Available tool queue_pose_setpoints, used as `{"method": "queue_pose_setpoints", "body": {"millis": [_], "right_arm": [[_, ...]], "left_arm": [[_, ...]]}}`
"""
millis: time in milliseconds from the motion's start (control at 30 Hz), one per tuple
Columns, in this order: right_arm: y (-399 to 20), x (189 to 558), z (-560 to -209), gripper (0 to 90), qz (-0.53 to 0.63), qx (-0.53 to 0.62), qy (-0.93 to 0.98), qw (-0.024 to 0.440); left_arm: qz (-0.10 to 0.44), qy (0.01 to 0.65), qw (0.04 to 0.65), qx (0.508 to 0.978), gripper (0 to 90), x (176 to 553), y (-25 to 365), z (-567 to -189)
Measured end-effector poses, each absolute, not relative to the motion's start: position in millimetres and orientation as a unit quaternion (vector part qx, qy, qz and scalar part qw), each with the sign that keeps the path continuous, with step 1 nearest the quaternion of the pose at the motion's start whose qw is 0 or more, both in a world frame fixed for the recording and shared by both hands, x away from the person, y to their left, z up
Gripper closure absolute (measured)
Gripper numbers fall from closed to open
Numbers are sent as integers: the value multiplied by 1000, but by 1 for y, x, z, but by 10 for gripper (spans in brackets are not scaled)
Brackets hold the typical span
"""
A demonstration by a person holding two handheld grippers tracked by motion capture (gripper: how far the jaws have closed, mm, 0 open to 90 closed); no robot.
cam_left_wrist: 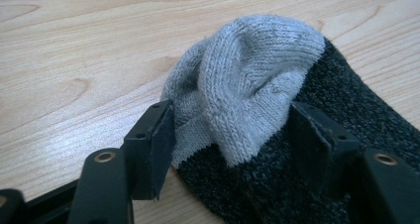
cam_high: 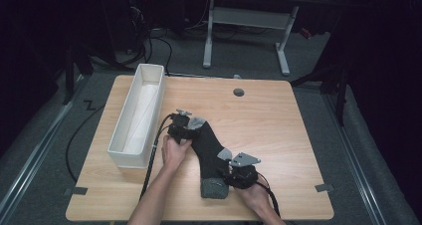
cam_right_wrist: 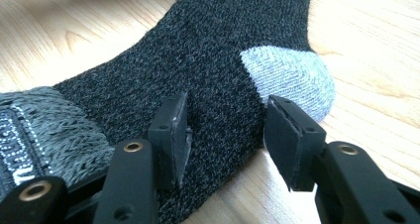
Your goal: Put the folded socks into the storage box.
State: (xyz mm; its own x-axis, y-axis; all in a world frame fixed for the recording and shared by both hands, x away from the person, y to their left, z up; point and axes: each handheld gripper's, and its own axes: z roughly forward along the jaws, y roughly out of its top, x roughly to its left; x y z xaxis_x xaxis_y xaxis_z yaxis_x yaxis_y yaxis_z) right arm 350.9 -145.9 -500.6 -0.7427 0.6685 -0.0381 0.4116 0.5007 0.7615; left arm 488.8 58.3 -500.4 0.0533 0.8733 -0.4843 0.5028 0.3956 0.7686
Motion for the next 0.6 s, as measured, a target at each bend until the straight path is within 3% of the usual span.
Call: {"method": "queue_pose_setpoints", "body": {"millis": [133, 333, 600], "right_arm": [[-147, 351, -502, 516, 390, 318, 848, 165], [-149, 352, -503, 516, 394, 323, 846, 157], [-148, 352, -503, 517, 394, 323, 846, 158]], "left_arm": [[179, 668, 499, 522, 420, 490, 57, -499], [193, 669, 493, 521, 365, 490, 57, -495], [162, 683, 495, 513, 375, 494, 64, -498]]}}
